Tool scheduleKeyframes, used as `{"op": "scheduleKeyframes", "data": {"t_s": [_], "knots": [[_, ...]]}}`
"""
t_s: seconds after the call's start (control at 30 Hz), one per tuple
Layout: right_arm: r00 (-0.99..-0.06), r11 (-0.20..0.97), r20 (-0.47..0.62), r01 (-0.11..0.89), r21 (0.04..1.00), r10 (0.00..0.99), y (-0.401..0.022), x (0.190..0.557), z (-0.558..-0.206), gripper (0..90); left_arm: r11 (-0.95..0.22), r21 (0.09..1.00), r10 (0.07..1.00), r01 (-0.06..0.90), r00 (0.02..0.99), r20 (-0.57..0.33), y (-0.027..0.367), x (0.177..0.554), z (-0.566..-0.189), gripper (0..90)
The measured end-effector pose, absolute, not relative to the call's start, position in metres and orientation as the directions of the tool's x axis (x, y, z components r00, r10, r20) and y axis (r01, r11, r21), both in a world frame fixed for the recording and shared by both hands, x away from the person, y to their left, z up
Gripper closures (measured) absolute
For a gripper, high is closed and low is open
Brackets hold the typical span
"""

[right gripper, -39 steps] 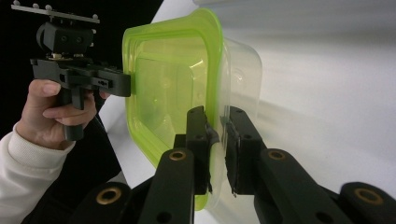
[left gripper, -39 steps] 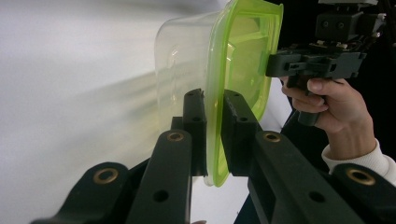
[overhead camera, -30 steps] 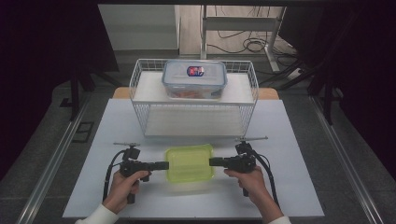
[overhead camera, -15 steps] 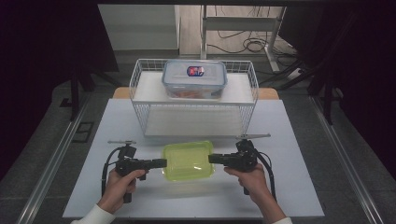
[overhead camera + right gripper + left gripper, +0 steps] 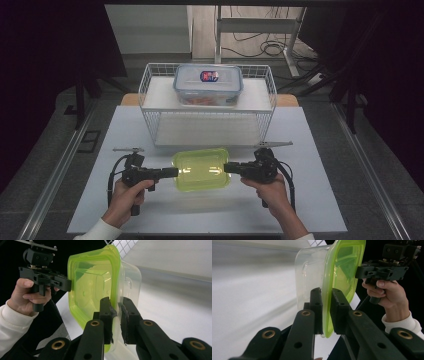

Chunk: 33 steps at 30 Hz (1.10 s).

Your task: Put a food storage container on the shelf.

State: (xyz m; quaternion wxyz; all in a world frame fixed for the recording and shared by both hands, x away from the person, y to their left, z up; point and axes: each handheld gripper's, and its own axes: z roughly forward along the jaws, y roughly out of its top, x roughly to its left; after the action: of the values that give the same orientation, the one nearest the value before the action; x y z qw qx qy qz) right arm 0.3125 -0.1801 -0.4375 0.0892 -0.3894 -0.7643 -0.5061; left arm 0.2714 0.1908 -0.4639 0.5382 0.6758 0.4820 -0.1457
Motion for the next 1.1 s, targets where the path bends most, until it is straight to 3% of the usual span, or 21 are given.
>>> {"op": "scheduleKeyframes", "data": {"t_s": [0.7, 1.1], "knots": [[-0.715, 0.142, 0.491, 0.625, 0.768, 0.497, -0.187, 0.313, -0.409, 80.4, 0.012, 0.654, 0.491, 0.757, 0.565, -0.663, 0.187, 0.283, -0.424, 81.4], [-0.746, 0.122, 0.457, 0.575, 0.809, 0.485, -0.183, 0.32, -0.372, 80.3, 0.007, 0.7, 0.489, 0.714, 0.609, -0.625, 0.193, 0.291, -0.376, 81.3]]}}
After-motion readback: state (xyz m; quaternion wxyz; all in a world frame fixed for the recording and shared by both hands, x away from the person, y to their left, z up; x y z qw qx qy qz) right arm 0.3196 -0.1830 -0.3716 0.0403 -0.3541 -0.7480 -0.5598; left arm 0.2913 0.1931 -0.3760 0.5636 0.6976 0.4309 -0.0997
